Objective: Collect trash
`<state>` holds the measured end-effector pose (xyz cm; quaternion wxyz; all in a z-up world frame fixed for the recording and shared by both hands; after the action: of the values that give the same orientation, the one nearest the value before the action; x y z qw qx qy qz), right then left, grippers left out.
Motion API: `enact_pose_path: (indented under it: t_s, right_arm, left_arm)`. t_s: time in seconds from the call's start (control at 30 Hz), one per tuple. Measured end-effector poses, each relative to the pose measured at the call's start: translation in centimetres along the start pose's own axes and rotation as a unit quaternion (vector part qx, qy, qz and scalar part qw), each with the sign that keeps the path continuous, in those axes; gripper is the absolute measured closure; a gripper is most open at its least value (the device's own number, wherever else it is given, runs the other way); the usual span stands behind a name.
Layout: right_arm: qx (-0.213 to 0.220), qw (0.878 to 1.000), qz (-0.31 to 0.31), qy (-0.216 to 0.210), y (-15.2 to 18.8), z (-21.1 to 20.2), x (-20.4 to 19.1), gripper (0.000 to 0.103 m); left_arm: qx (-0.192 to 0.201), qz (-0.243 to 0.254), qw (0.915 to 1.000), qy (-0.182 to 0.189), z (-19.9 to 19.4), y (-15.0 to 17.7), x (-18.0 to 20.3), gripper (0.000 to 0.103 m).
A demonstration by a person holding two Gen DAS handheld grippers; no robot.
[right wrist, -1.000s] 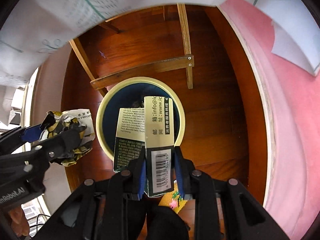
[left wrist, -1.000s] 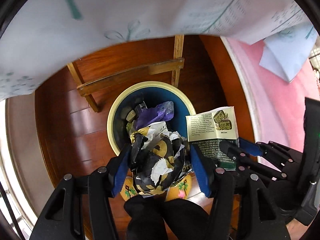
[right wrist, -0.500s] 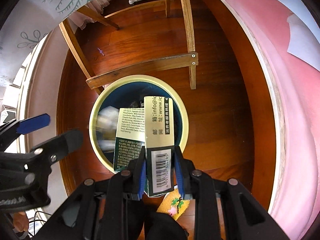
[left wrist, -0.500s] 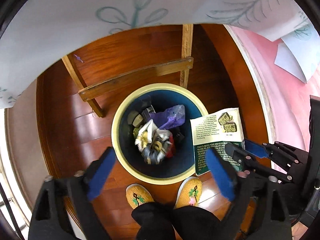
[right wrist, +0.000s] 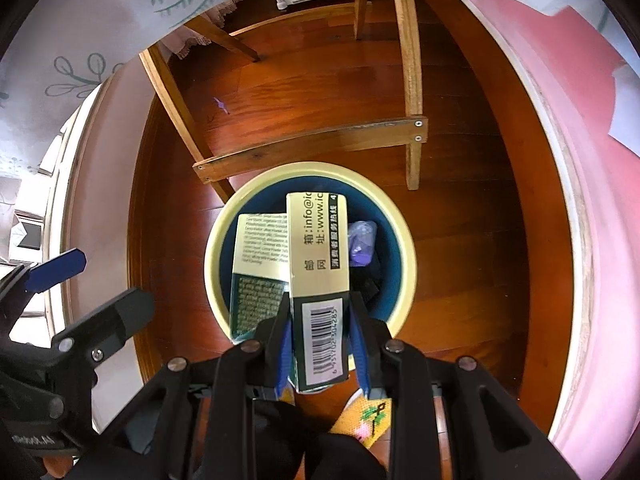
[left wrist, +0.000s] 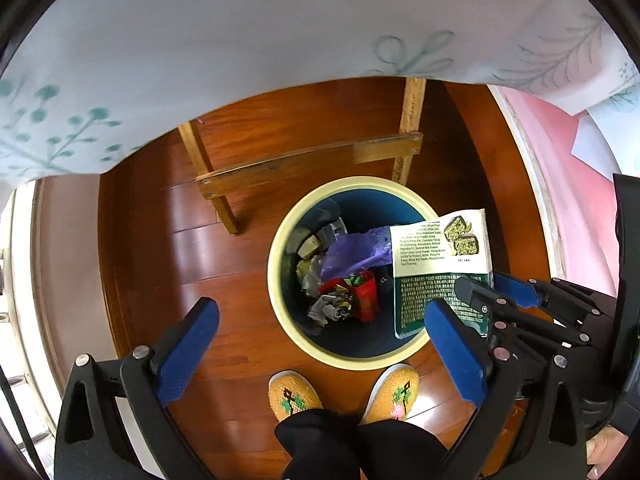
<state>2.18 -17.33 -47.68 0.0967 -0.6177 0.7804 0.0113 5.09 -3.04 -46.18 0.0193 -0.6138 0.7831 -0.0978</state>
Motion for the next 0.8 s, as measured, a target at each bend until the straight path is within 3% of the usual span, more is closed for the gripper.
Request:
enact_pose_path:
  t_s: [0.07, 0.13, 0.53, 0.8]
  right_arm:
    - [0.004, 1.000, 0.003, -0.008, -0.1, -0.1, -0.3, 0.051]
    - [0.010, 1.000, 0.005, -0.007, -0.2, -0.4, -0.5, 0.044]
    - [0.025, 1.000, 0.017, -0.009, -0.9, -2.7, -1.2, 0.043]
    - [0.040, 0.999, 0.016, -0.018, -1.9, -9.1, -1.4, 0.043]
  left_arm:
    - [0.003, -0.003, 1.0000, -0.003, -0.3, 0.2, -0.4, 0.001]
    - [0.007, -0.008, 0.9999, -0.002, -0.8, 0.3, -0.8, 0.001]
    - [0.029, -0.025, 0.9993, -0.003, -4.9, 0.4, -1.5, 0.001]
    - [0.039, -0.028, 0.9987, -0.015, -11.1, -0.4, -0.2, 0.001]
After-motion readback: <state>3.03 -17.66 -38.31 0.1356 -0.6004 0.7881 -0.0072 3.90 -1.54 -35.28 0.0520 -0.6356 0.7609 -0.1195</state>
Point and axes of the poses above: each gripper's, at about its wrist camera, not at the fingertips, and z roughly the way its jaws point, x to its right, y to its underside, the point moved 6 cm from there along z, roughly the way its jaws point, and after that the axes turned 5 degrees about z, right-handed, at the moved point
